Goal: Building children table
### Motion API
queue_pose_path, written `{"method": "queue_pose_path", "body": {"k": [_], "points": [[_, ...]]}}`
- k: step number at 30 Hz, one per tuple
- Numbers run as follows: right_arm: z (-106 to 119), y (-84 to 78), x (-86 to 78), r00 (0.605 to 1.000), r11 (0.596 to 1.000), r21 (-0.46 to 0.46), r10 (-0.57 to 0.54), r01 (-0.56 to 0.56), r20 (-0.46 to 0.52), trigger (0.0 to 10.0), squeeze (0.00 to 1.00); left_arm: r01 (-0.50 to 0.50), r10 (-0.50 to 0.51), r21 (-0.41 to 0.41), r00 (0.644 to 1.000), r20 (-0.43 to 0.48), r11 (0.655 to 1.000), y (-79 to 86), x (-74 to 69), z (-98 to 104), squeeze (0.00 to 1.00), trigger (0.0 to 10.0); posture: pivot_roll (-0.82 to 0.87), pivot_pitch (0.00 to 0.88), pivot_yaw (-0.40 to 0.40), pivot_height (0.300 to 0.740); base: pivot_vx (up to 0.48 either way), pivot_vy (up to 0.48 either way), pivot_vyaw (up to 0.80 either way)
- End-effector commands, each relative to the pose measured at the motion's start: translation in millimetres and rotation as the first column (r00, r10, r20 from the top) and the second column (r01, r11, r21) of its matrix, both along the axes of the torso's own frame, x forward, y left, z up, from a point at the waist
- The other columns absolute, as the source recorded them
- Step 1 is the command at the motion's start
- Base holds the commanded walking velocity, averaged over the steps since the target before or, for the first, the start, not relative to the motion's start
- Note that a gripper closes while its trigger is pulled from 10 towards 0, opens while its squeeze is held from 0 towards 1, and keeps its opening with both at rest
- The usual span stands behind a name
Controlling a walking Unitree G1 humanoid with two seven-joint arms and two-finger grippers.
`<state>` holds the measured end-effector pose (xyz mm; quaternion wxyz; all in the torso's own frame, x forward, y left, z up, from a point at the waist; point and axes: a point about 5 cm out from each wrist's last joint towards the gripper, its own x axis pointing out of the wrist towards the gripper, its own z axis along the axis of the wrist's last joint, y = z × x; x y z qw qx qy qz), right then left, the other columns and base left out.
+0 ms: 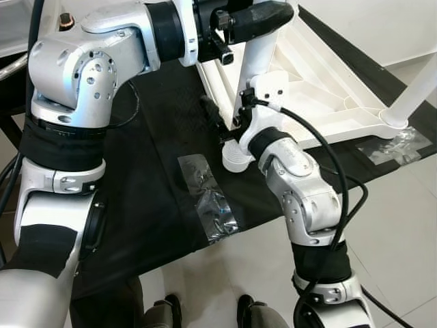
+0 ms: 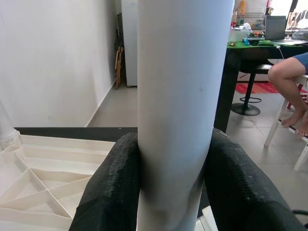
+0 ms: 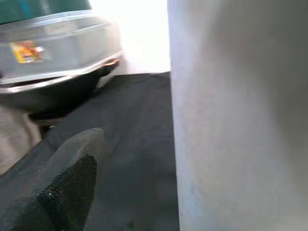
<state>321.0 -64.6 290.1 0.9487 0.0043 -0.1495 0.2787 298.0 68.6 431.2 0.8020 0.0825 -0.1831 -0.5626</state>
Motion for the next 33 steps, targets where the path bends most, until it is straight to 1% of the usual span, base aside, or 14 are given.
{"method": "queue_pose_path", "body": {"k": [1,2,9,13,14,15,16,17,21,22,23,28,31,33], "points": [[15.8,4.0,-3.9,0.981,0.981,-0.065,0.185,-0.181,0.063,10.0,0.71,0.150,-0.151,0.069,0.989,0.009,0.986,-18.4,-16.1,-2.0,0.00,0.0,0.08,0.230,0.000,0.740,0.000,0.000,0.00],[20.0,-2.2,-2.3,0.973,0.972,-0.115,0.215,-0.205,0.079,10.0,0.71,0.151,-0.152,0.069,0.988,0.009,0.986,-18.4,-16.0,-1.7,0.00,0.0,0.08,0.230,0.000,0.740,0.000,0.000,0.00],[38.7,-29.7,7.0,0.943,0.926,-0.277,0.303,-0.258,0.134,10.0,0.76,0.157,-0.158,0.072,0.987,0.004,0.985,-18.2,-16.1,-2.2,0.00,0.0,0.08,0.233,0.005,0.740,0.000,0.000,0.00],[43.9,-37.1,8.6,0.931,0.908,-0.312,0.336,-0.279,0.145,10.0,0.72,0.158,-0.159,0.074,0.987,0.004,0.985,-18.1,-16.2,-2.3,0.00,0.0,0.08,0.234,0.007,0.740,0.000,0.000,0.00],[50.0,-46.8,12.4,0.921,0.892,-0.347,0.359,-0.291,0.150,10.0,0.00,0.161,-0.162,0.078,0.987,0.001,0.984,-17.9,-16.4,-2.8,0.00,0.0,0.08,0.234,0.012,0.740,0.000,0.000,0.00],[50.0,-46.8,12.4,0.921,0.892,-0.347,0.359,-0.291,0.150,10.0,0.00,0.161,-0.162,0.078,0.987,0.001,0.984,-17.9,-16.4,-2.8,0.00,0.0,0.08,0.234,0.012,0.740,0.000,0.000,0.00],[57.5,-60.8,17.0,0.901,0.856,-0.402,0.410,-0.326,0.143,10.0,0.00,0.168,-0.169,0.083,0.986,-0.003,0.982,-17.7,-17.1,-3.3,0.00,0.0,0.09,0.234,0.017,0.740,0.000,0.000,0.00],[57.5,-60.8,17.0,0.901,0.856,-0.402,0.410,-0.326,0.143,10.0,0.00,0.168,-0.169,0.083,0.986,-0.003,0.982,-17.7,-17.1,-3.3,0.00,0.0,0.09,0.234,0.017,0.740,0.000,0.000,0.00],[58.8,-69.6,16.4,0.845,0.784,-0.432,0.528,-0.445,0.087,10.0,0.00,0.175,-0.175,0.086,0.985,-0.005,0.981,-17.3,-17.9,-3.3,0.00,0.0,0.09,0.234,0.022,0.740,0.000,0.000,0.00],[60.0,-71.6,16.3,0.825,0.759,-0.447,0.560,-0.473,0.077,4.6,0.00,0.177,-0.177,0.088,0.984,-0.005,0.980,-17.1,-18.3,-3.2,0.00,0.0,0.09,0.232,0.024,0.740,0.000,0.000,0.00],[61.5,-72.9,16.6,0.812,0.745,-0.454,0.579,-0.489,0.074,0.0,0.00,0.179,-0.179,0.089,0.984,-0.005,0.980,-17.0,-18.6,-3.3,0.00,0.0,0.09,0.232,0.024,0.740,0.000,0.000,0.00],[62.8,-74.7,17.7,0.781,0.705,-0.472,0.622,-0.529,0.054,0.0,0.00,0.185,-0.185,0.094,0.983,-0.009,0.978,-16.7,-19.3,-4.2,0.00,0.0,0.09,0.232,0.028,0.740,0.000,0.000,0.00],[60.2,-74.4,16.8,0.736,0.641,-0.505,0.676,-0.578,0.015,0.0,0.00,0.191,-0.190,0.100,0.982,-0.012,0.977,-15.5,-19.9,-4.8,0.00,0.0,0.09,0.232,0.031,0.740,0.000,0.000,0.00],[59.6,-74.9,17.1,0.732,0.633,-0.510,0.682,-0.583,0.009,0.0,0.00,0.191,-0.191,0.101,0.981,-0.012,0.976,-15.4,-19.9,-4.8,0.00,0.0,0.09,0.232,0.032,0.740,0.000,0.000,0.00]]}}
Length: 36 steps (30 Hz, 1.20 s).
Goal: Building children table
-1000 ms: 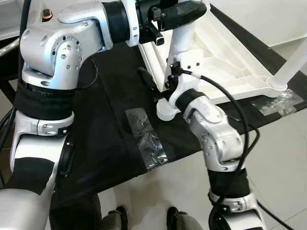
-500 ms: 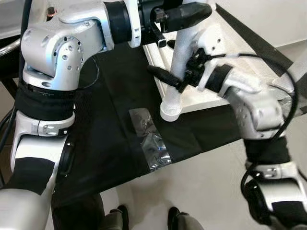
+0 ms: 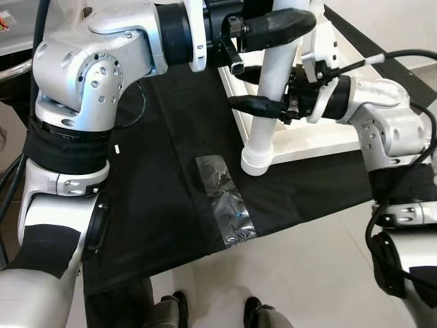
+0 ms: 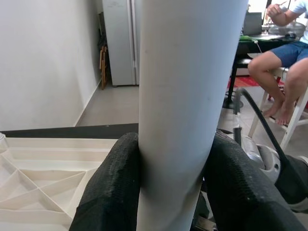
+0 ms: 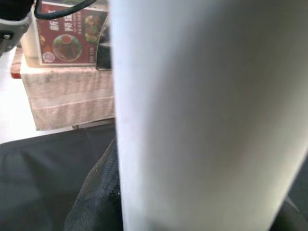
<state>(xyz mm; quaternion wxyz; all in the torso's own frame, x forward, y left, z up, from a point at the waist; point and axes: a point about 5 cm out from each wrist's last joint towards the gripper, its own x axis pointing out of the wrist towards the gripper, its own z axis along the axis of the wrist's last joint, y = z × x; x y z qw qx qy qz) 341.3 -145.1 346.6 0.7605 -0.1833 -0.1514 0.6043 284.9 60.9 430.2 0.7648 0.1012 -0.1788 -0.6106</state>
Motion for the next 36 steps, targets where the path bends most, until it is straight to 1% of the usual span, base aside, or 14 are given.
{"method": "queue_pose_path", "body": {"k": [1,5,11,12,14,15,16,22,27,28,30,33,35,36], "points": [[3.1,5.7,-3.2,0.998,0.998,-0.033,0.049,-0.048,0.037,0.0,0.00,0.081,-0.080,0.044,0.997,-0.024,0.996,-7.7,-6.7,-3.8,0.00,0.0,0.09,0.232,0.032,0.740,0.000,0.000,0.00],[2.0,4.4,-0.3,0.998,0.998,-0.045,0.051,-0.049,0.041,0.0,0.00,0.085,-0.084,0.045,0.996,-0.019,0.995,-7.6,-6.7,-3.3,0.00,0.0,0.09,0.232,0.033,0.740,0.000,0.000,0.00],[2.1,3.9,3.7,0.999,1.000,0.003,0.003,-0.003,0.040,0.0,0.00,0.082,-0.081,0.038,0.997,-0.006,0.996,-7.0,-6.5,-2.2,0.00,0.0,0.09,0.237,0.035,0.740,0.000,0.000,0.00],[2.0,1.8,5.4,0.999,0.999,0.034,-0.021,0.020,0.034,0.0,0.00,0.075,-0.075,0.027,0.997,0.003,0.997,-5.8,-6.2,-0.5,0.75,2.3,0.09,0.239,0.038,0.740,0.000,0.000,0.00],[2.0,0.8,6.0,0.999,0.999,0.044,-0.029,0.027,0.031,0.0,0.00,0.073,-0.073,0.021,0.997,0.003,0.997,-5.2,-6.0,0.3,0.75,2.3,0.09,0.239,0.038,0.740,0.000,0.000,0.00],[1.7,-0.2,6.3,0.999,0.998,0.053,-0.036,0.034,0.028,0.0,0.00,0.070,-0.070,0.017,0.998,0.004,0.997,-4.4,-5.9,0.9,1.00,7.1,0.09,0.239,0.038,0.740,0.000,0.000,0.00],[1.0,-1.1,5.9,0.999,0.997,0.063,-0.036,0.035,0.021,0.0,0.00,0.082,-0.082,0.019,0.997,0.001,0.996,-4.2,-6.6,1.0,1.00,10.0,0.09,0.240,0.039,0.740,0.000,0.000,0.00],[-1.5,-3.0,5.5,0.999,0.996,0.076,-0.037,0.036,0.011,0.0,0.00,0.069,-0.069,-0.001,0.998,0.005,0.998,-2.9,-6.4,2.5,1.00,10.0,0.09,0.240,0.041,0.740,0.000,0.000,0.00],[-2.7,-5.1,9.8,0.996,0.989,0.120,-0.082,0.083,-0.018,0.0,0.00,0.033,-0.033,-0.054,0.999,0.007,0.998,0.4,-2.2,9.7,1.00,10.0,0.09,0.239,0.039,0.740,0.000,0.000,0.00],[-2.7,-5.1,9.8,0.996,0.989,0.120,-0.082,0.083,-0.018,0.0,0.00,0.033,-0.033,-0.054,0.999,0.007,0.998,0.4,-2.2,9.7,1.00,10.0,0.09,0.239,0.039,0.740,0.000,0.000,0.00],[-3.2,-6.0,13.2,0.993,0.982,0.146,-0.117,0.121,-0.034,0.0,0.00,-0.005,0.006,-0.096,1.000,0.008,0.995,5.3,2.1,16.3,1.00,10.0,0.09,0.242,0.039,0.740,0.000,0.000,0.00],[-3.4,-7.2,14.7,0.989,0.973,0.182,-0.134,0.143,-0.060,0.0,0.00,-0.057,0.058,-0.150,0.998,0.000,0.987,12.1,8.1,23.8,1.00,10.0,0.09,0.244,0.038,0.740,0.000,0.000,0.00],[-3.9,-7.4,14.5,0.989,0.969,0.202,-0.131,0.143,-0.075,0.0,0.00,-0.102,0.100,-0.180,0.995,-0.018,0.978,5.5,22.9,17.9,1.00,10.0,0.09,0.246,0.038,0.740,0.000,0.000,0.00],[-4.2,-7.4,14.3,0.988,0.966,0.216,-0.126,0.142,-0.084,0.0,0.00,-0.122,0.119,-0.192,0.993,-0.024,0.974,5.3,28.4,16.0,1.00,10.0,0.09,0.246,0.038,0.740,0.000,0.000,0.00]]}}
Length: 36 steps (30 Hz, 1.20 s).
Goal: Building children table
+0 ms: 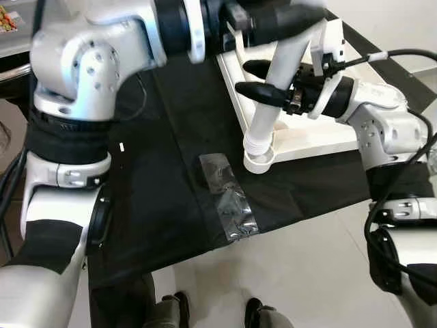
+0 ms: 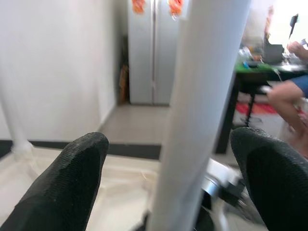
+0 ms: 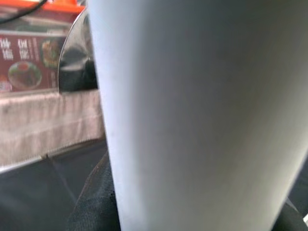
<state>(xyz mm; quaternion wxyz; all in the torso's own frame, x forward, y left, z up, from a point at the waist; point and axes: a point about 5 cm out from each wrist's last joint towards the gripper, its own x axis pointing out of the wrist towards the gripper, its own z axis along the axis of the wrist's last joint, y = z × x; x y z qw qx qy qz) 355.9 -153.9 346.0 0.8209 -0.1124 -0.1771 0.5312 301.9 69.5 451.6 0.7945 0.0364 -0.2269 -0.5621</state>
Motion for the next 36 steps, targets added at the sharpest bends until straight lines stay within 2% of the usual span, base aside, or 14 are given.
{"method": "queue_pose_path", "body": {"k": [1,9,16,17,18,19,20,24,26,27,31,33,34,36], "points": [[-3.7,1.4,-0.2,0.999,0.999,0.043,0.020,-0.019,-0.027,0.0,0.00,-0.043,0.043,-0.013,0.999,-0.010,0.999,-3.2,11.4,-5.5,1.00,10.0,0.09,0.246,0.038,0.740,0.000,0.000,0.00],[-2.1,-1.1,-2.2,0.998,0.990,0.133,0.044,-0.036,-0.055,0.0,0.00,-0.207,0.203,-0.141,0.978,-0.041,0.968,37.9,25.2,0.1,1.00,10.0,0.09,0.248,0.036,0.740,0.000,0.000,0.00],[-3.2,-3.4,-5.1,0.996,0.997,0.040,0.066,-0.064,-0.055,0.0,0.00,-0.384,0.370,-0.251,0.923,-0.104,0.889,79.3,37.4,-3.9,1.00,10.0,0.09,0.249,0.033,0.740,0.000,0.000,0.00],[-1.8,-5.4,-6.1,0.995,0.996,-0.004,0.084,-0.085,-0.053,0.0,0.00,-0.456,0.438,-0.270,0.890,-0.129,0.848,93.3,41.9,-12.1,1.00,10.0,0.09,0.249,0.029,0.740,0.000,0.000,0.00],[0.1,-7.3,-7.2,0.993,0.994,-0.036,0.102,-0.104,-0.052,0.0,0.00,-0.513,0.489,-0.283,0.858,-0.156,0.810,104.8,44.5,-20.7,0.86,10.0,0.08,0.252,0.024,0.740,0.000,0.000,0.00],[0.1,-7.3,-7.2,0.993,0.994,-0.036,0.102,-0.104,-0.052,0.0,0.00,-0.513,0.489,-0.283,0.858,-0.156,0.810,104.8,44.5,-20.7,0.86,10.0,0.08,0.252,0.024,0.740,0.000,0.000,0.00],[2.6,-8.3,-7.7,0.992,0.991,-0.056,0.118,-0.121,-0.052,0.0,0.00,-0.565,0.535,-0.287,0.825,-0.183,0.773,114.6,46.6,-30.5,0.00,10.0,0.08,0.252,0.024,0.740,0.000,0.000,0.00],[10.0,-7.3,-6.9,0.986,0.982,-0.095,0.159,-0.163,-0.050,0.0,0.00,-0.689,0.647,-0.251,0.725,-0.235,0.680,129.7,45.9,-71.3,0.00,10.0,0.08,0.268,0.021,0.740,0.000,0.000,0.00],[16.7,-4.9,-5.4,0.979,0.973,-0.114,0.199,-0.203,-0.049,0.0,0.00,-0.803,0.760,-0.172,0.596,-0.258,0.571,134.7,34.8,-127.6,0.00,10.0,0.08,0.287,0.017,0.740,0.000,0.000,0.00],[16.7,-4.9,-5.4,0.979,0.973,-0.114,0.199,-0.203,-0.049,0.0,0.00,-0.803,0.760,-0.172,0.596,-0.258,0.571,134.7,34.8,-127.6,0.00,10.0,0.08,0.287,0.017,0.740,0.000,0.000,0.00],[24.4,-3.6,-8.8,0.963,0.958,-0.099,0.268,-0.270,-0.040,0.0,0.00,-0.909,0.843,-0.088,0.412,-0.345,0.408,129.4,2.3,-202.6,0.00,10.0,0.09,0.316,0.016,0.740,0.000,0.000,0.00],[25.1,-3.7,-9.4,0.960,0.955,-0.095,0.277,-0.279,-0.040,0.0,0.00,-0.919,0.844,-0.086,0.389,-0.370,0.385,129.4,-1.9,-209.3,0.00,10.0,0.09,0.316,0.016,0.740,0.000,0.000,0.00],[25.5,-3.8,-11.0,0.954,0.949,-0.093,0.298,-0.300,-0.035,10.0,0.00,-0.923,0.858,-0.048,0.373,-0.353,0.382,121.9,-13.2,-224.1,0.00,10.0,0.09,0.332,0.018,0.740,0.000,0.000,0.00],[26.0,-4.5,-13.9,0.943,0.939,-0.090,0.330,-0.332,-0.035,10.0,0.00,-0.912,0.861,0.001,0.388,-0.330,0.411,106.0,-35.2,-245.4,0.00,10.0,0.10,0.343,0.018,0.740,0.000,0.000,0.00]]}}
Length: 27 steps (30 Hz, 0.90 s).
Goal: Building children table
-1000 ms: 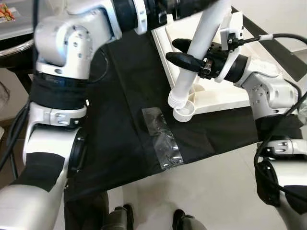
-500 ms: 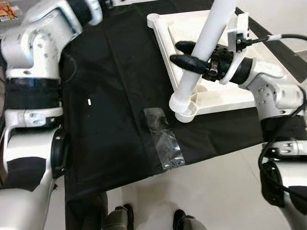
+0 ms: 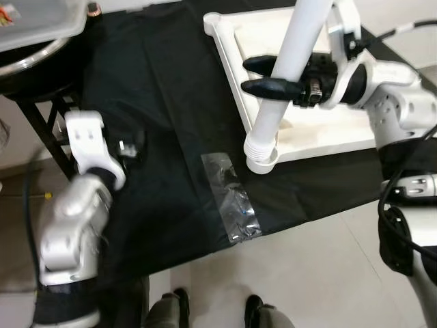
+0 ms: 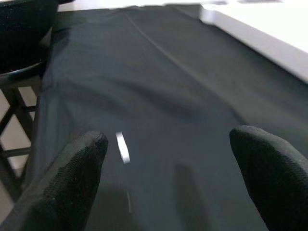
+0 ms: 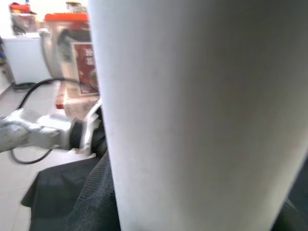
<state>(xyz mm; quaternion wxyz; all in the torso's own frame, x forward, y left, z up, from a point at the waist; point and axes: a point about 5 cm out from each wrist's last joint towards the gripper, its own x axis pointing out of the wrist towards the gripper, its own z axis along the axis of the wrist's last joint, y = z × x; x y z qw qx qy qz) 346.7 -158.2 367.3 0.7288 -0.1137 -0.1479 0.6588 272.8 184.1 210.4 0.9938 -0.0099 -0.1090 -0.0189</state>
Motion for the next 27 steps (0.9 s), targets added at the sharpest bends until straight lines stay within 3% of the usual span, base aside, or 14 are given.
{"method": "queue_pose_path", "body": {"k": [1,7,11,19,27], "points": [[4.8,-0.3,-6.1,0.998,0.998,0.015,0.057,-0.057,0.017,10.0,0.00,0.028,-0.027,0.040,1.000,-0.010,0.999,-15.2,-15.5,-11.0,0.00,10.0,0.10,0.356,0.020,0.740,0.000,0.000,0.00],[3.7,-1.6,-7.3,0.995,0.995,0.007,0.097,-0.097,0.009,10.0,0.00,0.061,-0.060,0.056,0.998,-0.017,0.997,-24.5,-30.6,-18.4,0.00,10.0,0.09,0.381,0.020,0.740,0.000,0.000,0.00],[4.0,-3.7,-4.8,0.995,0.995,-0.008,0.097,-0.097,0.016,10.0,0.00,0.021,-0.020,0.055,1.000,-0.022,0.998,-24.1,-38.5,-20.3,0.00,10.0,0.09,0.402,0.018,0.740,0.000,0.000,0.00],[8.0,-8.8,-7.1,0.995,0.996,-0.028,0.088,-0.087,0.038,10.0,0.00,-0.059,0.060,0.099,0.998,-0.010,0.993,-17.2,-42.5,-15.0,0.00,10.0,0.10,0.435,0.021,0.740,0.000,0.000,0.00],[11.3,-5.6,-12.9,0.991,0.990,-0.085,0.115,-0.109,0.070,10.0,0.00,-0.082,0.085,0.092,0.996,-0.030,0.992,-15.4,-40.3,-16.4,0.00,10.0,0.10,0.458,0.027,0.740,0.000,0.000,0.00]]}}
